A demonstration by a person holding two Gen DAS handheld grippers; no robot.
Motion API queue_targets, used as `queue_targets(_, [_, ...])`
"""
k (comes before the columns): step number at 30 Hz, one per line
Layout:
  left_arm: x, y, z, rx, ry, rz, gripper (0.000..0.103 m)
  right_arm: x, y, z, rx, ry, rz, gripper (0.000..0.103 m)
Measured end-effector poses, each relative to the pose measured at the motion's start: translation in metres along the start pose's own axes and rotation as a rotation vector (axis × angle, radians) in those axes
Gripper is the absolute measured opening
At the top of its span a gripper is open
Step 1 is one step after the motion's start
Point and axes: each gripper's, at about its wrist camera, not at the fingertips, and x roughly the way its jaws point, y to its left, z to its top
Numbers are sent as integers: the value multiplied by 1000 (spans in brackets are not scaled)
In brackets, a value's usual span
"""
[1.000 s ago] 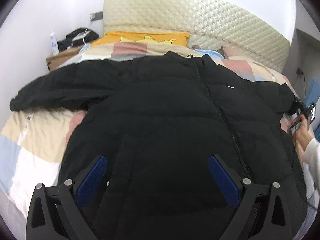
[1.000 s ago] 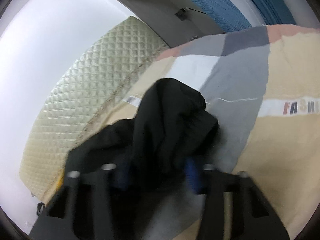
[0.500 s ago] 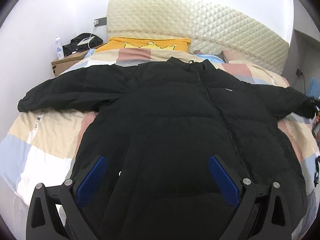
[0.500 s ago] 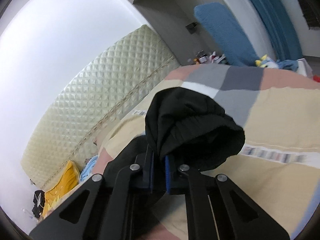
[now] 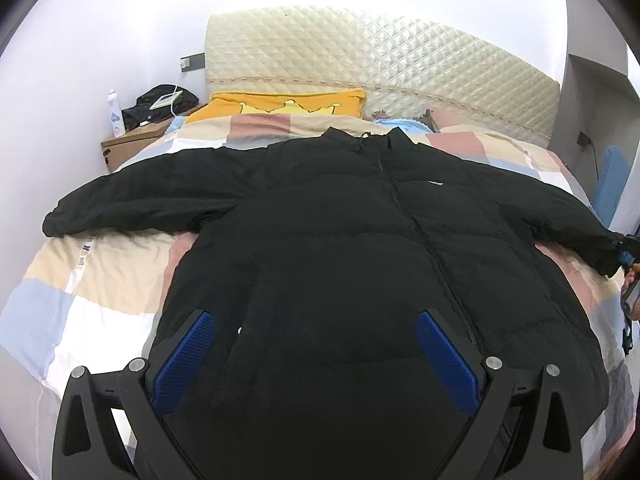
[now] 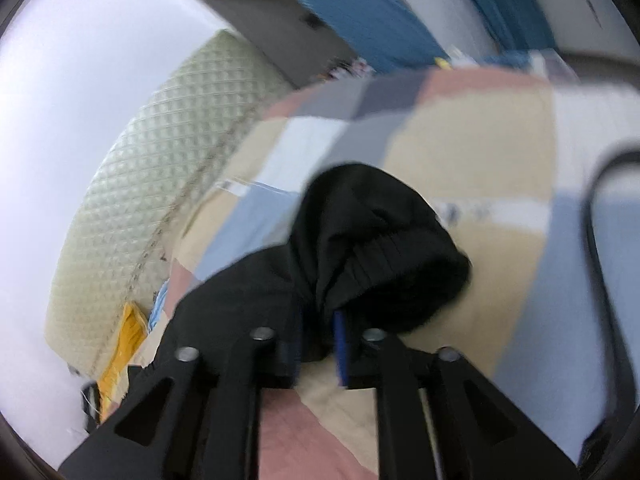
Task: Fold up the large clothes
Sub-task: 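Lift the gripped sleeve up off the bed with the right gripper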
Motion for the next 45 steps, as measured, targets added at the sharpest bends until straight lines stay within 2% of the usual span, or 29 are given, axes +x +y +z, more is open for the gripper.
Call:
queue_targets(1, [0, -1, 0, 2, -1, -1, 102, 1, -7, -3, 44, 7, 5, 51])
queue_targets(2, [1, -2, 1, 4, -1, -2, 102, 2, -15, -5, 108, 22, 38, 64])
queue_targets(3, [1, -3, 1, 5, 1, -2, 102, 4, -21, -7, 178, 39, 89, 92])
queue_targets(4, [2, -3, 1, 1, 12, -11, 102, 7, -23, -9, 235, 52, 119, 103])
queue_targets(7, [8, -1, -2, -24, 52, -54, 102, 20, -15, -11, 285, 69, 80, 103])
queue_targets(9, [12, -1, -3, -24, 56, -31, 102, 35, -14, -14, 334, 83, 57, 103])
queue_targets(11, [16, 0, -2, -17, 51, -2, 102, 44, -19, -17, 383, 62, 65, 103])
queue_targets(14, [19, 4, 2, -30, 34, 34, 102, 52, -31, -12, 436, -38, 48, 103])
queue_targets(16, [21, 7, 4, -24, 13, 66, 102, 48, -43, -10, 499, -144, 62, 103])
queue_targets(19, [24, 15, 7, -42, 5, 86, 102, 46, -45, 1, 440, -203, 59, 103])
queue_targets(20, [25, 16, 7, -48, 9, 84, 102, 47, -46, 5, 420, -204, 58, 102])
queue_targets(22, [28, 18, 6, -55, 23, 79, 102, 46, -48, 14, 392, -210, 46, 88])
queue_targets(24, [29, 17, 5, -50, 35, 80, 102, 40, -54, 22, 383, -225, 31, 80])
queue_targets(26, [28, 15, 3, -41, 38, 77, 102, 38, -54, 30, 355, -210, 23, 67])
queue_targets(28, [25, 12, 3, -25, 32, 82, 102, 41, -43, 42, 295, -164, 3, 38])
queue_targets(31, [21, 10, 4, -15, 19, 84, 102, 36, -17, 54, 181, -132, -10, 25])
queue_targets(35, [13, 11, 7, -6, -6, 89, 102, 13, 15, 69, 71, -141, 17, 20])
queue_targets(38, [3, 14, 12, 42, -59, 175, 102, -12, 54, 77, -13, -155, 41, 19])
queue_targets(40, [-3, 23, 16, 39, -83, 210, 102, -32, 94, 84, -98, -177, 61, 19])
queue_targets(43, [-10, 40, 20, -19, -92, 161, 102, -53, 162, 84, -287, -208, 63, 19])
queue_targets(45, [-10, 47, 22, -36, -81, 162, 102, -66, 206, 76, -416, -227, 68, 20])
